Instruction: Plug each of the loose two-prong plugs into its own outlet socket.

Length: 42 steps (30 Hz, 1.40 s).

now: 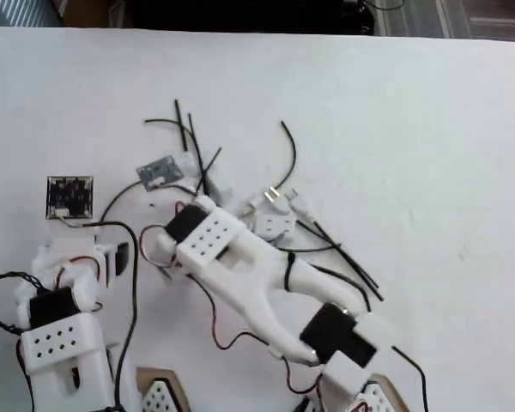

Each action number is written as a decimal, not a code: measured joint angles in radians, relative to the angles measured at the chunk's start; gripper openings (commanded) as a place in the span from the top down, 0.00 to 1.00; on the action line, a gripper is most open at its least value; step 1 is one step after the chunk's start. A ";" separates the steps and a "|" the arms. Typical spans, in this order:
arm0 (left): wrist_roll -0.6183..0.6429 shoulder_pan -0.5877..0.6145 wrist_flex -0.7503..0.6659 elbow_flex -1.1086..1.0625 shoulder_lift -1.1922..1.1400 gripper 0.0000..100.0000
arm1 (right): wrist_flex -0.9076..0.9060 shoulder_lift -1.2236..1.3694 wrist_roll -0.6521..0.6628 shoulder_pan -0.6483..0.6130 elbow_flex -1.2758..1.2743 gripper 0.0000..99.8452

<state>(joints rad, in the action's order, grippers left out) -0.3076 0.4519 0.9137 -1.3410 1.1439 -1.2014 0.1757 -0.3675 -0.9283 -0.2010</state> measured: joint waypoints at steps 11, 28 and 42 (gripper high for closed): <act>0.000 0.000 0.000 0.000 0.000 0.72 | 0.083 0.141 -0.081 0.003 0.018 0.91; 0.000 0.000 0.000 -0.006 0.000 0.72 | 0.121 0.157 -0.038 0.029 0.044 0.98; 0.000 0.000 0.000 -0.008 0.000 0.72 | 0.025 -0.015 0.075 0.098 -0.035 0.98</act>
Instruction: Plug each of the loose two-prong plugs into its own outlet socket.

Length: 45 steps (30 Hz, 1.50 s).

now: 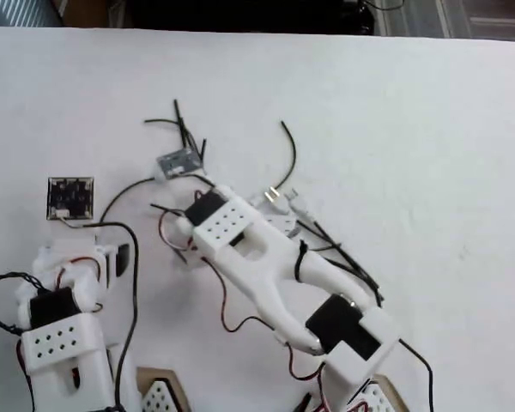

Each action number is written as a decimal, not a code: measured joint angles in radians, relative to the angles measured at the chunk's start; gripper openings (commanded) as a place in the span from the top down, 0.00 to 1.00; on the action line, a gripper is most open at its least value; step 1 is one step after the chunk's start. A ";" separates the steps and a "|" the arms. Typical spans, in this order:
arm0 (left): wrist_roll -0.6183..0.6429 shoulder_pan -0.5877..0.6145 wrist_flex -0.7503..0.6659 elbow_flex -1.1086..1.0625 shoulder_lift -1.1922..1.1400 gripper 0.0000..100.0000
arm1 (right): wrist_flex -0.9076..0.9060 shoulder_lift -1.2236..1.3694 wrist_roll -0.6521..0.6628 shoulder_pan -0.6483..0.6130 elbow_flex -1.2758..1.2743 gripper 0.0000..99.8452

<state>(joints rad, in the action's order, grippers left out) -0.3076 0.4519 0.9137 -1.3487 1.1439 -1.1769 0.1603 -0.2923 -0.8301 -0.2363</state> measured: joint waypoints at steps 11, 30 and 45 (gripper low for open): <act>0.000 0.000 0.000 0.000 0.000 0.72 | 0.143 -0.002 -0.080 -0.054 -0.038 0.88; 0.000 0.000 0.000 0.000 0.000 0.72 | 0.035 0.288 -0.193 -0.025 0.261 0.88; 0.000 0.000 0.000 0.000 0.000 0.72 | -0.057 0.295 -0.115 0.034 0.273 0.98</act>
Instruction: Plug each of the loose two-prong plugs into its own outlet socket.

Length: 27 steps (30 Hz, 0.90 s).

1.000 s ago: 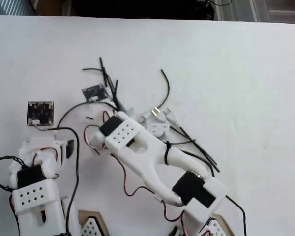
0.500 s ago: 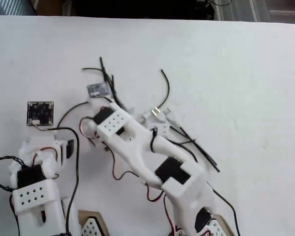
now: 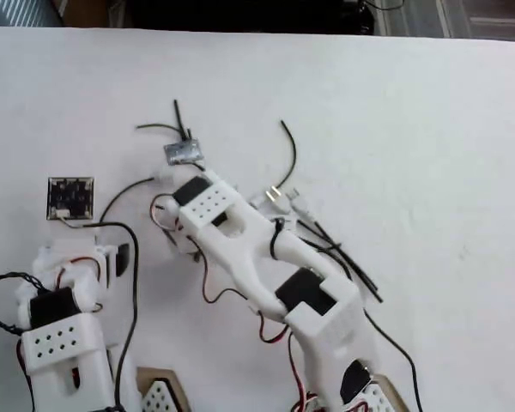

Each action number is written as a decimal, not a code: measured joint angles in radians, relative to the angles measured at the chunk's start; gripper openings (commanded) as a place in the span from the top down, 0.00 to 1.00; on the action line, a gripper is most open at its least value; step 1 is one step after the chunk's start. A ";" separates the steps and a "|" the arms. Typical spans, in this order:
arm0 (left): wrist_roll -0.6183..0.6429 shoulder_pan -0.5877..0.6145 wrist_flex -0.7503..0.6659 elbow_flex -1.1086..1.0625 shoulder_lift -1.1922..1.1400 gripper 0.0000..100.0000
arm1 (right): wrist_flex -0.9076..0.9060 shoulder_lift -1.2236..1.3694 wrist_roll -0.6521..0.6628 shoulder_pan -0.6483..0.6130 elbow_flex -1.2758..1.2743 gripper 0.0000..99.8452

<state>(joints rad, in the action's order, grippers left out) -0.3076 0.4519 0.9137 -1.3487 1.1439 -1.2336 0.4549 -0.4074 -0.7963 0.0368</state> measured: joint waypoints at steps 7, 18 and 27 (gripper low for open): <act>0.000 0.000 0.000 0.000 0.000 0.72 | -0.158 -0.091 0.141 0.008 -0.035 0.98; 0.000 0.000 0.000 0.000 0.000 0.72 | -0.103 -0.198 0.347 0.014 -0.299 0.93; 0.000 0.000 0.000 0.000 0.000 0.72 | -0.097 -0.198 0.342 0.018 -0.308 0.90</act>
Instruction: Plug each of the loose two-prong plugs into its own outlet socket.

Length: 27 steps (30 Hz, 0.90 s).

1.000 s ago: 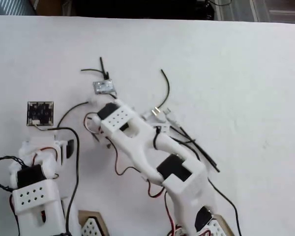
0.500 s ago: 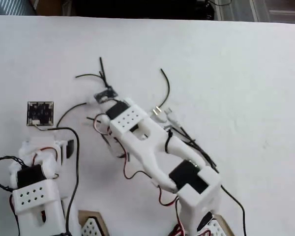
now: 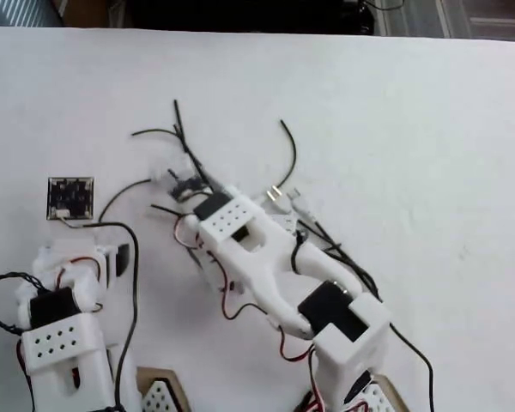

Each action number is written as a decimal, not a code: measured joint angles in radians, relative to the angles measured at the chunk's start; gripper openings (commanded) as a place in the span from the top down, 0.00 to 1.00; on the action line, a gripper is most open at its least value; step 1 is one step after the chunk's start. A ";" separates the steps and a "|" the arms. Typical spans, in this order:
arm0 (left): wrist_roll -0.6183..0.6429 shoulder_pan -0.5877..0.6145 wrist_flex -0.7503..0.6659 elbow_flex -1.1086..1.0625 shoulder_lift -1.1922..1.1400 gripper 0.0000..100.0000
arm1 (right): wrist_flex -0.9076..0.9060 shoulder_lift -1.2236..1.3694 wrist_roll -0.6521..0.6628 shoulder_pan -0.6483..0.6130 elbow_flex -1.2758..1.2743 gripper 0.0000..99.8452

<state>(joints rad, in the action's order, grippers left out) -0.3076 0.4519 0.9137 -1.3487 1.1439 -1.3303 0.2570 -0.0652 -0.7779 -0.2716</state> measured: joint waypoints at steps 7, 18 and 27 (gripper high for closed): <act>0.000 0.000 0.000 0.000 0.000 0.72 | 0.000 0.000 -0.095 0.000 0.035 0.90; 0.000 0.000 0.000 0.000 0.000 0.72 | 0.028 0.000 -0.140 0.011 0.035 0.96; 0.000 0.000 0.000 0.000 0.000 0.72 | 0.025 0.000 -0.107 0.063 0.035 0.98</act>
<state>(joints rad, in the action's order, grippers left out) -0.3076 0.4519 0.9137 -1.3487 1.1439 -1.3057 0.2570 -0.1726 -0.7150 -0.2363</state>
